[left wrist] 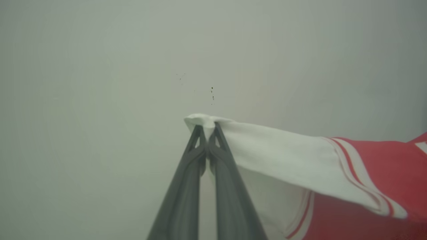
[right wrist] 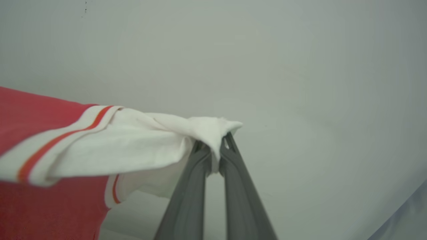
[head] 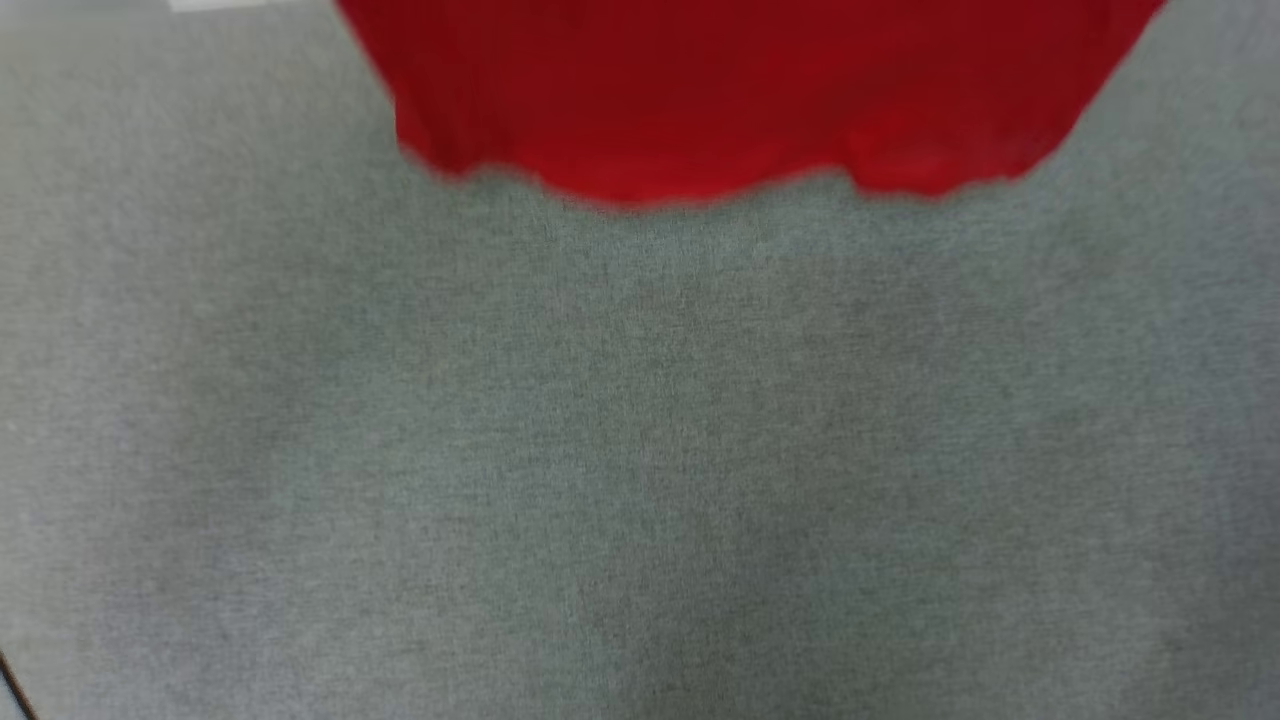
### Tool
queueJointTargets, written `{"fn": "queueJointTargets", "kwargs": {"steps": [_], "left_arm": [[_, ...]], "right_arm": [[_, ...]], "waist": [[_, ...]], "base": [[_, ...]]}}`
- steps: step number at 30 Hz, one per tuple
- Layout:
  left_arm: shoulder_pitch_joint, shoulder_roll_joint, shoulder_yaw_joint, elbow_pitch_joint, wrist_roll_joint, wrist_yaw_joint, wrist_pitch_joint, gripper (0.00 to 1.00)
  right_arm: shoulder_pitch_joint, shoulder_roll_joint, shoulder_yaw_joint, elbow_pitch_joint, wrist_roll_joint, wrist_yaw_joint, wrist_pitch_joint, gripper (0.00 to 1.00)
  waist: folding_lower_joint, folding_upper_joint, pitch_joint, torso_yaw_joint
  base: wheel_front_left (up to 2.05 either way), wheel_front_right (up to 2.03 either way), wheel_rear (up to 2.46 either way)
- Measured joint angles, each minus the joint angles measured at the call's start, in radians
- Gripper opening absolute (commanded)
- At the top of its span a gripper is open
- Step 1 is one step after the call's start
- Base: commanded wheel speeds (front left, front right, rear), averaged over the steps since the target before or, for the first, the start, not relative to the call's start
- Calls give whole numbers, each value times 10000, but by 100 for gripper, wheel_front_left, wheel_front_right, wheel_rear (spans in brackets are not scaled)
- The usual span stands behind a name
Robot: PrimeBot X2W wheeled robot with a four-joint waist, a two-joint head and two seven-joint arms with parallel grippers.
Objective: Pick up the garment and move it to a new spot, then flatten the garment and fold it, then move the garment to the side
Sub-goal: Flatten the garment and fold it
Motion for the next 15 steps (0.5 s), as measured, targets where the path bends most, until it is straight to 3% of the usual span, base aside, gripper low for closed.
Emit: {"fn": "queueJointTargets", "kwargs": {"steps": [7,15], "left_arm": [[-2707,-286,-802,2610,861,-345,-1162,0],[-5505,-759,-1294,5634,1377,-539,-2546,0]], "right_arm": [[-2637,102,742,2238,-759,-2,-1081,0],[-5046,763,796,4514,-1904,0,-2579,0]], "waist": [[1,0,1355,102],[1,0,2655,385]], "base": [[0,0,0],[0,0,0]]}}
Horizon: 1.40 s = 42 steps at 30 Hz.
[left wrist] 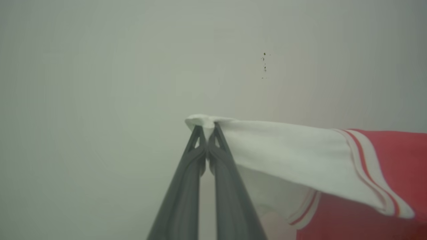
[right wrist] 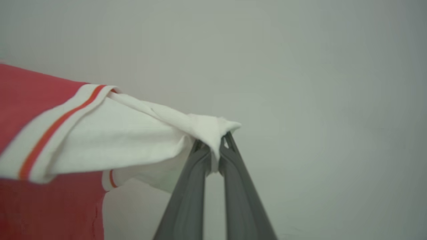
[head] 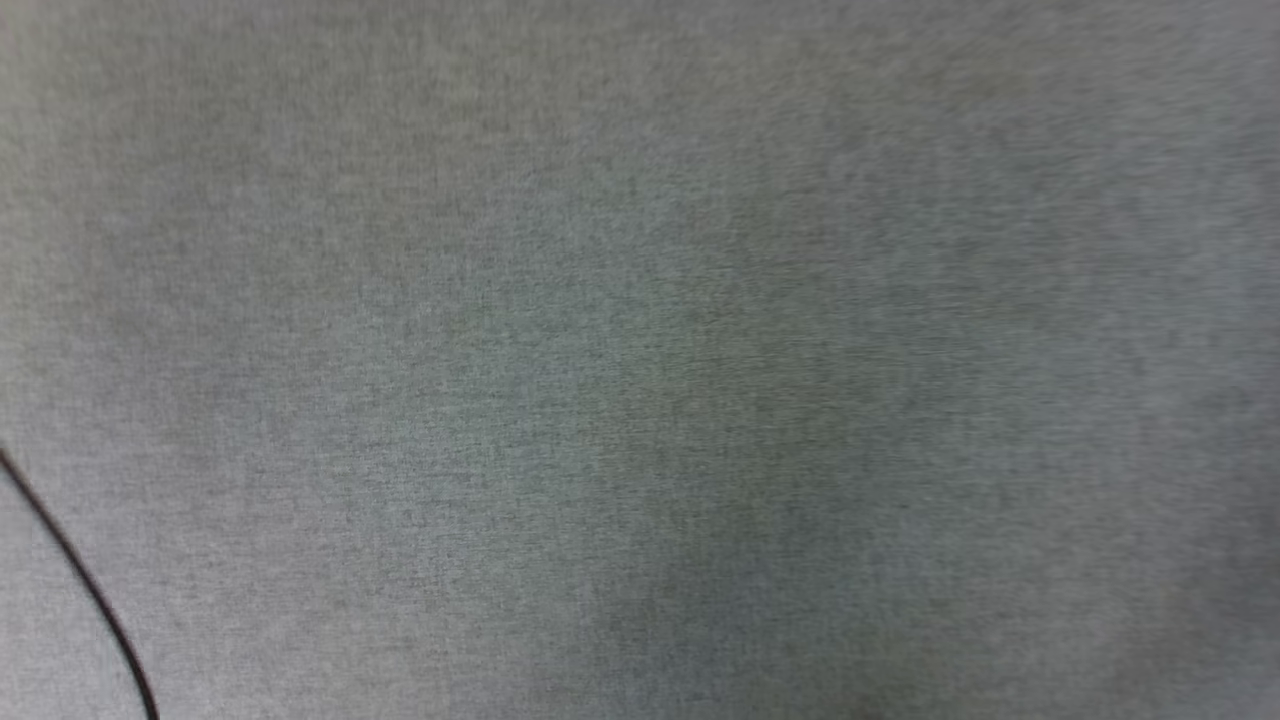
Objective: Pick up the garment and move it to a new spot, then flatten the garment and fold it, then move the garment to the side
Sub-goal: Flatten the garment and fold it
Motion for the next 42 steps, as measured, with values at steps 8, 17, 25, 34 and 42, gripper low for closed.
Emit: {"fn": "queueJointTargets", "kwargs": {"steps": [8,17,25,34,42], "left_arm": [[-337,-343,-395,2021,157,-157,-1256,0],[2119,-690,-913,3058,-198,-255,-2366,0],[5375,-965,-1845,3012,-77,-303,-2727,0],[8876,-683,-2374,2673,-79,-240,-2587,0],[11366,-79,-2880,1693,190,142,-2111,0]], "right_arm": [[-6,1091,-217,2042,-1053,2,-1670,0],[1896,1547,-61,3448,-1302,0,-2217,0],[4592,1436,282,3908,-368,0,-2027,0],[7635,853,972,3672,1091,0,-1304,0],[9814,238,1041,2755,2194,6,-341,0]], "waist": [[0,0,401,204],[-2,0,-319,246],[-3,0,-1447,377],[-4,0,-2934,465],[-5,0,-4073,425]], "base": [[0,0,0],[0,0,0],[0,0,0],[0,0,0],[0,0,0]]}}
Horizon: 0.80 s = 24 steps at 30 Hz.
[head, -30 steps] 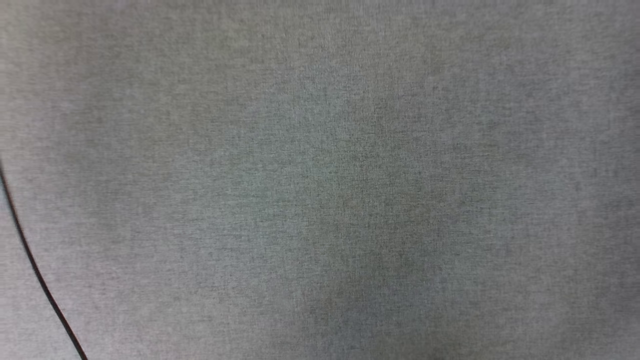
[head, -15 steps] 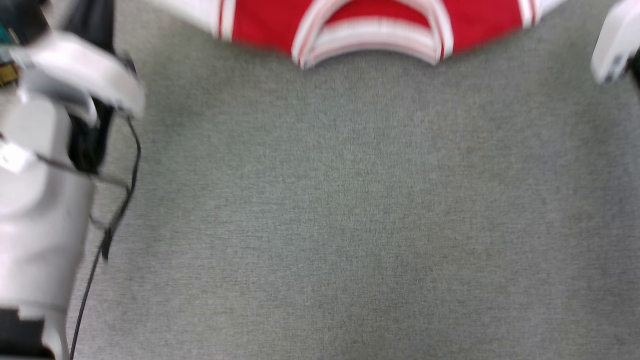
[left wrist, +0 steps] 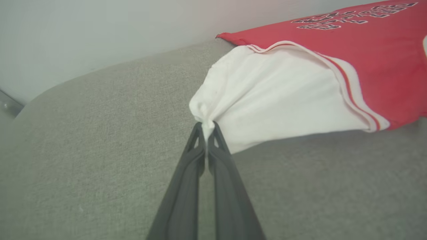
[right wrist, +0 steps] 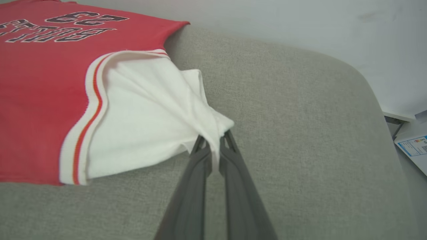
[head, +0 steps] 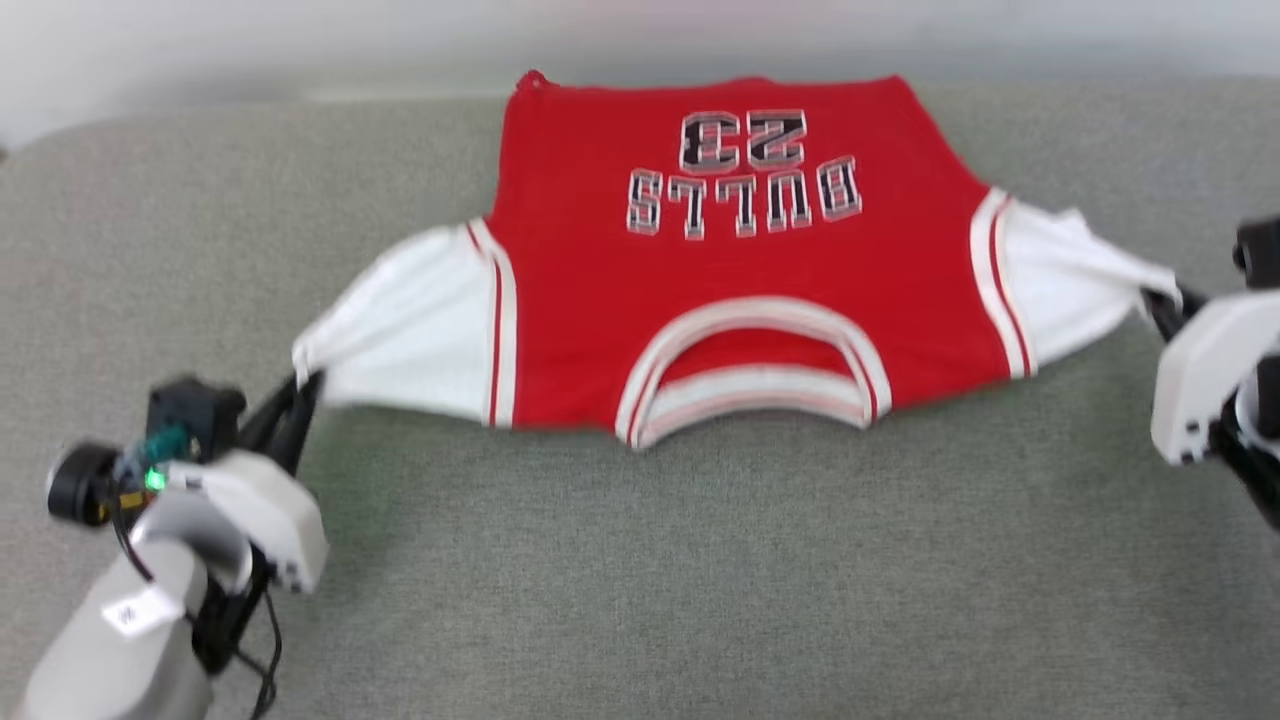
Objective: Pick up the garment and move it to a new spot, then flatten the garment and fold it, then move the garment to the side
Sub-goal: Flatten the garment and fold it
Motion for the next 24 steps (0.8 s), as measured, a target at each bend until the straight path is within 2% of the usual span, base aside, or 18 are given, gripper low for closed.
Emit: {"fn": "queueJointTargets", "kwargs": {"steps": [10,18,24], "left_arm": [[2710,765,-58,-1962,-548,489,1197,0],[4713,1302,-186,-3770,-1039,974,2274,0],[5881,1718,0,-4564,-1396,1354,2550,0]], "right_arm": [[2677,-380,-606,-1724,1131,2,1361,0],[4758,-525,-1137,-3210,1544,0,2552,0],[5942,-631,-1480,-4207,1440,0,3494,0]], "waist": [[-1,0,-963,-105],[0,0,-1305,-218],[0,0,-1331,-319]], "base": [[0,0,0],[0,0,0],[0,0,0]]}}
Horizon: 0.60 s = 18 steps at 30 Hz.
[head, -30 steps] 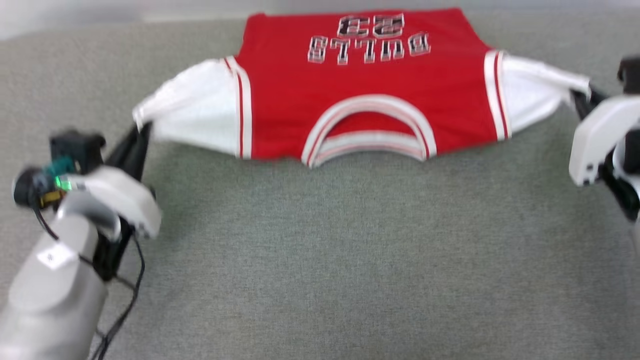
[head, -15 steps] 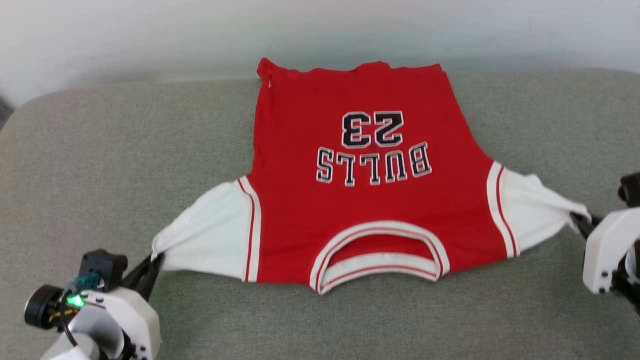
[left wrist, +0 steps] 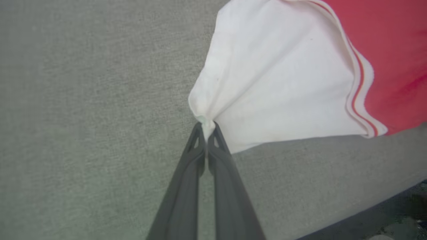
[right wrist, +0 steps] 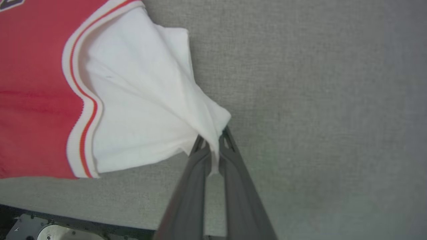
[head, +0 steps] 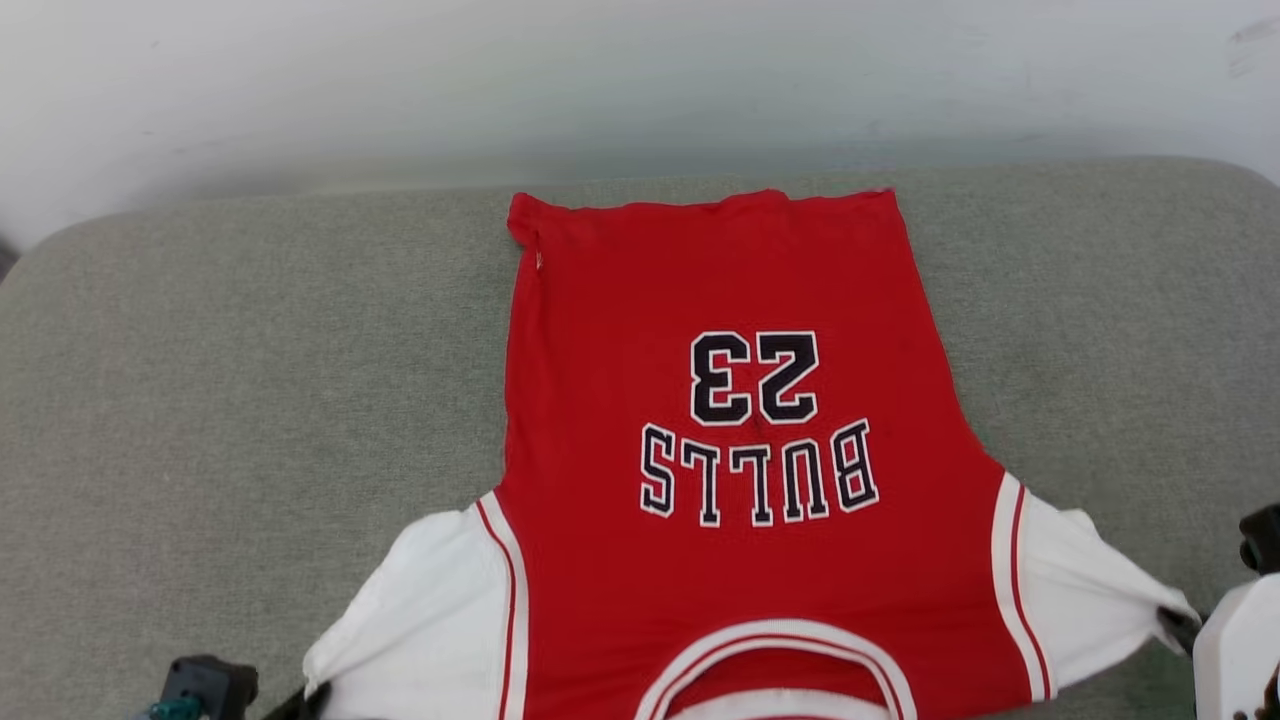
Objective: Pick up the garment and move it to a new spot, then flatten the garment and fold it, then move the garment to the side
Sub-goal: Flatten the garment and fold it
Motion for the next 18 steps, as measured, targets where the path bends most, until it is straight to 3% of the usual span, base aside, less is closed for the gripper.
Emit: {"fn": "queueJointTargets", "kwargs": {"steps": [9,14,15,16,17,18], "left_arm": [[518,-17,-58,-652,-353,50,201,0],[344,-290,31,-1093,-832,-63,224,0],[330,-336,50,-1221,-917,-65,257,0],[328,-366,67,-1369,-997,-65,301,0],[317,-378,81,-1521,-1045,-65,316,0],[313,-374,82,-1666,-1080,-65,370,0]], "right_arm": [[804,447,-489,-740,-102,-2,685,0],[785,232,-416,-993,-458,-2,744,0],[769,198,-426,-1012,-458,-2,744,20],[737,199,-407,-1062,-414,-4,734,82],[718,201,-387,-1170,-372,-4,652,100],[658,211,-431,-1227,-293,-4,658,100]], "waist": [[1,0,142,-102],[2,0,282,-86],[2,0,320,-69],[2,0,361,-45],[1,0,407,-13],[2,0,460,23]], "base": [[0,0,0],[0,0,0],[0,0,0],[0,0,0],[0,0,0],[0,0,0]]}}
